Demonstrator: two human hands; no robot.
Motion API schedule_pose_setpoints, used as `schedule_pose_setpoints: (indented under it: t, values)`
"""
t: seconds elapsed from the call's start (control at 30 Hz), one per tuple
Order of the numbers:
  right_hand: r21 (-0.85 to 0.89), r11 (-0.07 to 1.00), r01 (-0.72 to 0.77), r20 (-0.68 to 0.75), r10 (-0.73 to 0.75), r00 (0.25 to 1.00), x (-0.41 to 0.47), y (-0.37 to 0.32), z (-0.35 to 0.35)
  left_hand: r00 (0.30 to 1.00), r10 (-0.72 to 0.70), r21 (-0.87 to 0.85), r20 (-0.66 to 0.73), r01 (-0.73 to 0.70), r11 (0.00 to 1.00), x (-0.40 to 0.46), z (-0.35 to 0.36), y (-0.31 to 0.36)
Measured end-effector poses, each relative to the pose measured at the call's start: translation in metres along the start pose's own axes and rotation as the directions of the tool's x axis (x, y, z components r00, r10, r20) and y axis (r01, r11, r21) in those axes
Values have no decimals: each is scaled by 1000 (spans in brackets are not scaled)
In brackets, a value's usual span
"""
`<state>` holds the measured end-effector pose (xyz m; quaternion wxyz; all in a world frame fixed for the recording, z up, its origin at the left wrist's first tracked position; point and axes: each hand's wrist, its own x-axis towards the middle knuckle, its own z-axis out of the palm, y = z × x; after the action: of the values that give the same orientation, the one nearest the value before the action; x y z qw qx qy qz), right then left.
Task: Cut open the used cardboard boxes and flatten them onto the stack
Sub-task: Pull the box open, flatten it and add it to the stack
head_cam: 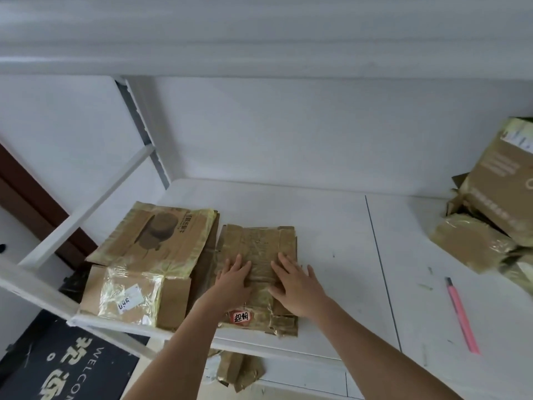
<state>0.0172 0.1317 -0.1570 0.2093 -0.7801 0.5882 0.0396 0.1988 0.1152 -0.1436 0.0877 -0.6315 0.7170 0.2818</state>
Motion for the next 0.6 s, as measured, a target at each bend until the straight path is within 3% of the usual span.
schedule_pose_setpoints:
  t: [0.17,0.47,0.53,0.6]
  values:
    - [5,1000,-4,83,3,997,10,9,1,1000,5,-16,17,-4,1000,4,3,-3]
    - [-29,1000,4,-24,-5,1000,6,10,19,998,-30,-68,-59,26,997,2,6,3]
    - [98,995,30,-62,-24,998,3,11,17,993,-33,-88,-114,23,996,-3,4,5]
    - [402,912,76,-149,-16,989,-2,13,7,983,-44,-72,-177,32,997,-10,-4,9]
